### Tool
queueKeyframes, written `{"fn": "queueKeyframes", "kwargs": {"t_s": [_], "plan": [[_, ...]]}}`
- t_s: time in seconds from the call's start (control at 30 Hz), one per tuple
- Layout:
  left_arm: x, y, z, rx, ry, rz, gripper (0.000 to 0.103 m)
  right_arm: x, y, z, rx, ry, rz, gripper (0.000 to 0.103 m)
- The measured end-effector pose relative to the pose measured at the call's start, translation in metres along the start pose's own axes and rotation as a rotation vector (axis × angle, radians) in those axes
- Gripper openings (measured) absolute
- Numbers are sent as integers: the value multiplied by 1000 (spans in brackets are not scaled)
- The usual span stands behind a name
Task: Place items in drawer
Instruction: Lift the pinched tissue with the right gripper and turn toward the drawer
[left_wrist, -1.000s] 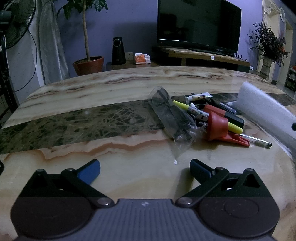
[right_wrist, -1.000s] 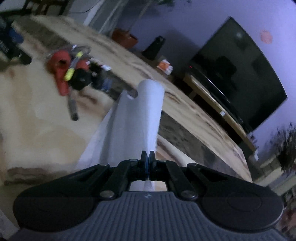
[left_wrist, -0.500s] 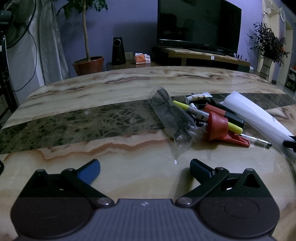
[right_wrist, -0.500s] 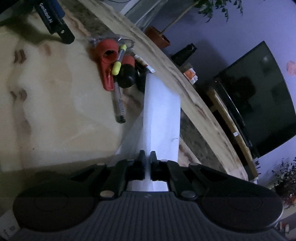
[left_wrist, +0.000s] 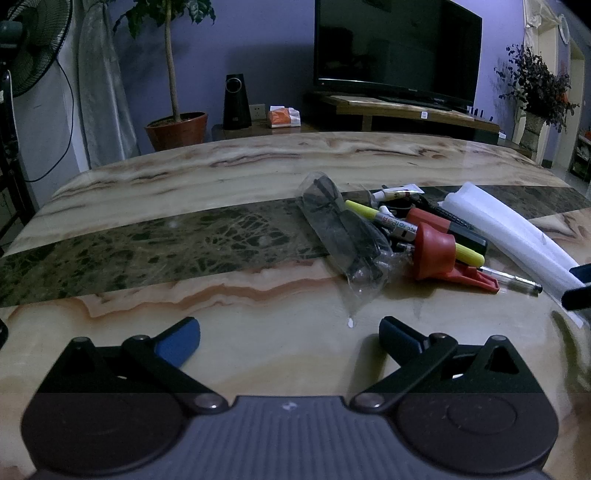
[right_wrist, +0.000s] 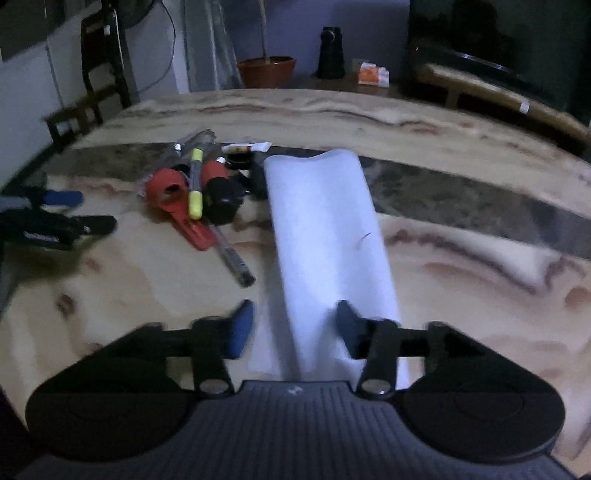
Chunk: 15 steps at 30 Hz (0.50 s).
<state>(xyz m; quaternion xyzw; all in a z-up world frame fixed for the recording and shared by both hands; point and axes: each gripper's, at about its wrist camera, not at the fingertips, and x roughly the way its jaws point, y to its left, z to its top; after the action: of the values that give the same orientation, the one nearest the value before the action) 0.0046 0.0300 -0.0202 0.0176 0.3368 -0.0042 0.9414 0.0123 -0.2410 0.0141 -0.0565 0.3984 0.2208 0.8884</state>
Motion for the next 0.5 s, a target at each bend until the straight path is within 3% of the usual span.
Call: {"fn": "queueKeyframes", "kwargs": {"t_s": [0.13,0.3,0.37,0.5], "plan": [[0,0,0,0,0,0,103,-12,-14,5,78,-22,32,55],[0,0,0,0,0,0,103,-35,-44,17,257,-128,176,56],[0,0,0,0,0,0,103,-37,-54,21,275,-151,137,56],[0,0,0,0,0,0,103,-15,-63,26,225,-82,41,56]]}}
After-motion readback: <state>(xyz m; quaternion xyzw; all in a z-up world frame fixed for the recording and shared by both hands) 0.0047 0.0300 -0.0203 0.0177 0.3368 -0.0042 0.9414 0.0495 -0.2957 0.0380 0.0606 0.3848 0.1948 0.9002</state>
